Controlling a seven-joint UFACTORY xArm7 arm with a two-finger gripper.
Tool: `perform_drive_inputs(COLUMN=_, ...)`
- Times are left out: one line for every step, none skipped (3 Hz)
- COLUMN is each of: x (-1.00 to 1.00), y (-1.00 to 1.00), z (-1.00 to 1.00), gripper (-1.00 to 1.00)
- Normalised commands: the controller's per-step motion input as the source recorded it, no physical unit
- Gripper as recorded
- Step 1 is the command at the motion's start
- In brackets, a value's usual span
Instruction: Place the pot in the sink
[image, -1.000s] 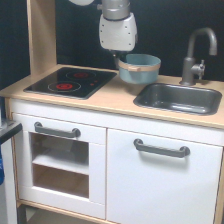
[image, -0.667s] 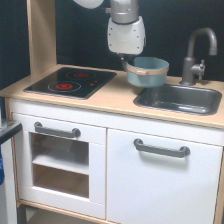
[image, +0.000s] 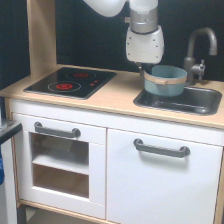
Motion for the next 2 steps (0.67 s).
perform_drive_inputs(x=0.1, y=0.17, z=-0.61, gripper=-0.65)
perform_drive_inputs(x=0.0, y=0.12, z=-0.31, gripper=-0.06)
